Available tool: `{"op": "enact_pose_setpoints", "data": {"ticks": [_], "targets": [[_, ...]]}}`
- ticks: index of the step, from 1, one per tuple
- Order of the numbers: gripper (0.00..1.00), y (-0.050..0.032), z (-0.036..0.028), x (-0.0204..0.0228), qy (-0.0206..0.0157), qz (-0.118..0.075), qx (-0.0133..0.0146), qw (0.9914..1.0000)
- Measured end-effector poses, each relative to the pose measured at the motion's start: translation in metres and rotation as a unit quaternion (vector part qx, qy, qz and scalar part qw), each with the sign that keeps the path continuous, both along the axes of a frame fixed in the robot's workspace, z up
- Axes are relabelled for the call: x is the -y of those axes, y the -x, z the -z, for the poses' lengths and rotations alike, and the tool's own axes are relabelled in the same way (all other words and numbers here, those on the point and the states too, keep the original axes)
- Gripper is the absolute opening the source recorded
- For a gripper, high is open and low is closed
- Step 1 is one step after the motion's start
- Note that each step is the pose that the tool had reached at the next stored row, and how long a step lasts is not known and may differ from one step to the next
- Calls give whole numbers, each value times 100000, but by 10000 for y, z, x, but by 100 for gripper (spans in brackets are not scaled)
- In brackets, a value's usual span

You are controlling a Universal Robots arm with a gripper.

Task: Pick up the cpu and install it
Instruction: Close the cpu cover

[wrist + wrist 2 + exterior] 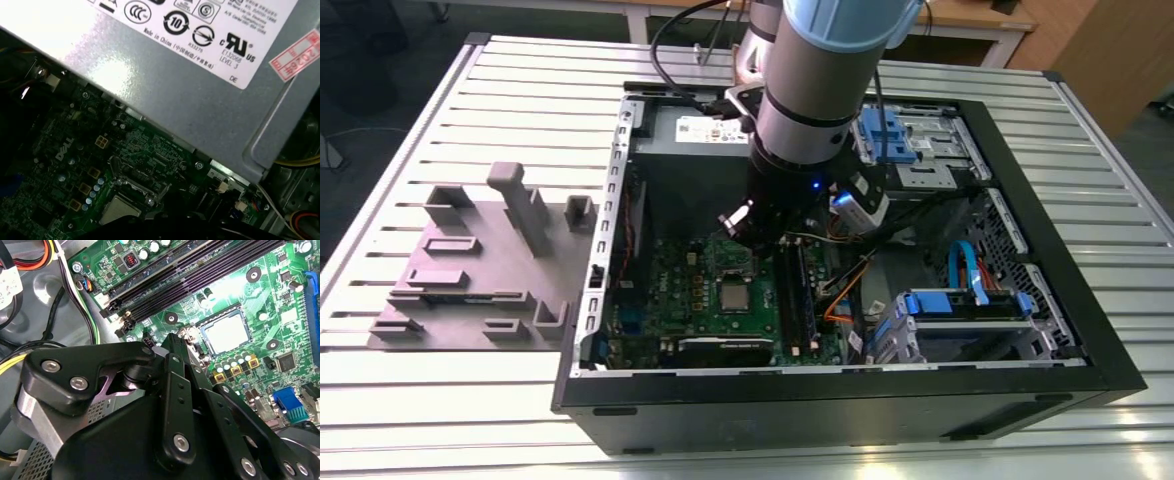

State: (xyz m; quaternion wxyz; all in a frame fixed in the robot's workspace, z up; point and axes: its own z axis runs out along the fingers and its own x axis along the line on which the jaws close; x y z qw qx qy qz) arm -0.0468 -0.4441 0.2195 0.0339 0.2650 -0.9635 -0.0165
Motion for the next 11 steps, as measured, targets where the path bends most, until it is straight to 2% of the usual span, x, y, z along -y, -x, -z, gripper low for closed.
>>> {"op": "enact_pose_setpoints", "data": {"ticks": [4,11], "targets": [[10,0,0,0,-1,-96,0,100000],[10,-5,0,2,-3,-2322,1,99973]]}}
